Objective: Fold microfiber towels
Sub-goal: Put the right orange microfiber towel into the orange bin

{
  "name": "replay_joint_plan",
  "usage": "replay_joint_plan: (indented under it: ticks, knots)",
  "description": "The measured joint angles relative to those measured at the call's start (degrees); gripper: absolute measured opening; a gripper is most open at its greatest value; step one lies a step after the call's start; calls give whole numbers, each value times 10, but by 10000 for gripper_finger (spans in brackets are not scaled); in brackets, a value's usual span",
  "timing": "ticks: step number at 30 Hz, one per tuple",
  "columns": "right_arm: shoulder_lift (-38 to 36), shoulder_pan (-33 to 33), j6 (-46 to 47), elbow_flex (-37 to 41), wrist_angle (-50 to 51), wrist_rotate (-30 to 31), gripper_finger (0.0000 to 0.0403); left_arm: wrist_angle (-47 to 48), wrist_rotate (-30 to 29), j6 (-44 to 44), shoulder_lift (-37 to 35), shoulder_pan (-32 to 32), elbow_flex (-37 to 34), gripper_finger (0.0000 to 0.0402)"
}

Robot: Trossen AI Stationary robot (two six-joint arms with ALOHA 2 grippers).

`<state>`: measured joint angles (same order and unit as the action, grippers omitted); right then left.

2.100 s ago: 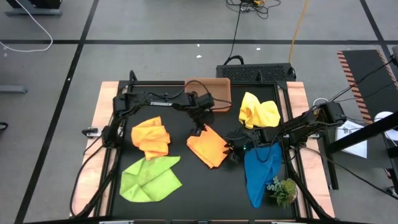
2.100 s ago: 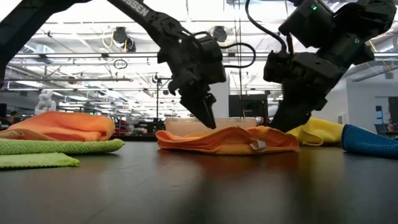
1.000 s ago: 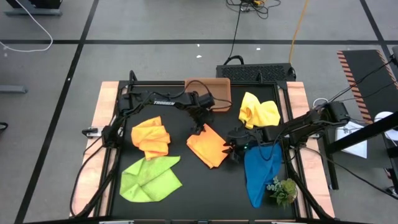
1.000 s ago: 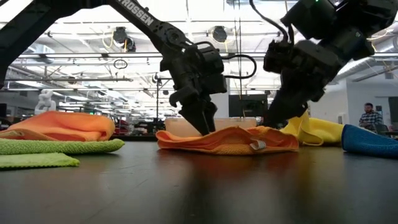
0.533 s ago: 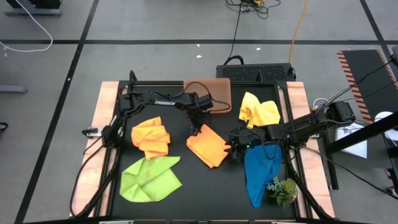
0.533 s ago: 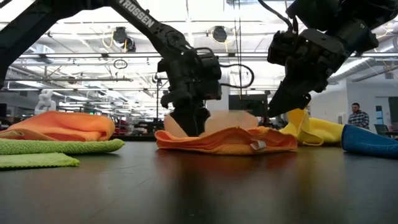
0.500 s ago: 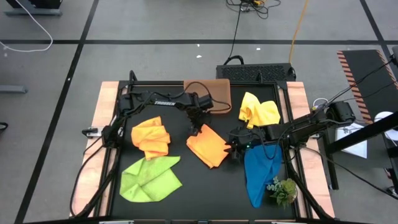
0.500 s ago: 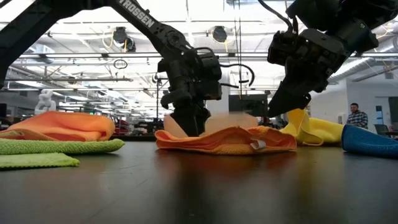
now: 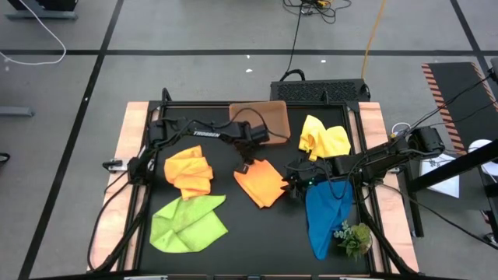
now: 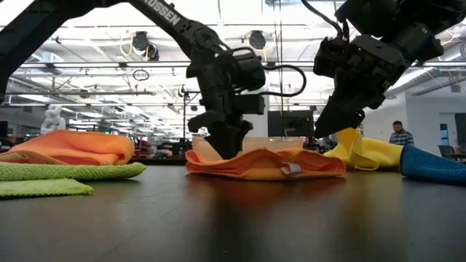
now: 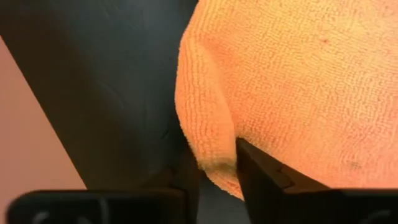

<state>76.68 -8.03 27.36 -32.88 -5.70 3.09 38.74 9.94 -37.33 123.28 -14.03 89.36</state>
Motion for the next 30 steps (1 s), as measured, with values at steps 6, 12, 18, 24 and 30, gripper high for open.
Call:
replay_joint_plan:
  ticks: [6, 12, 18, 24, 30]
  knots:
    - [0, 0, -4, 0, 5, 1, 165, -2, -2, -2, 0, 6, 0, 10]
    - [0, 3, 1, 19, 1, 31, 164, -10, -25, -1, -1, 14, 0, 8]
    - [0, 22, 48, 90, -81, 29, 164, -25, -76, 1, -14, 28, -1, 5]
    - [1, 43, 83, 188, -263, 1, 171, -59, -87, 6, -34, 44, 0, 4]
    - [2, 53, 99, 239, -374, -3, 203, -63, -97, 17, -57, 56, 0, 5]
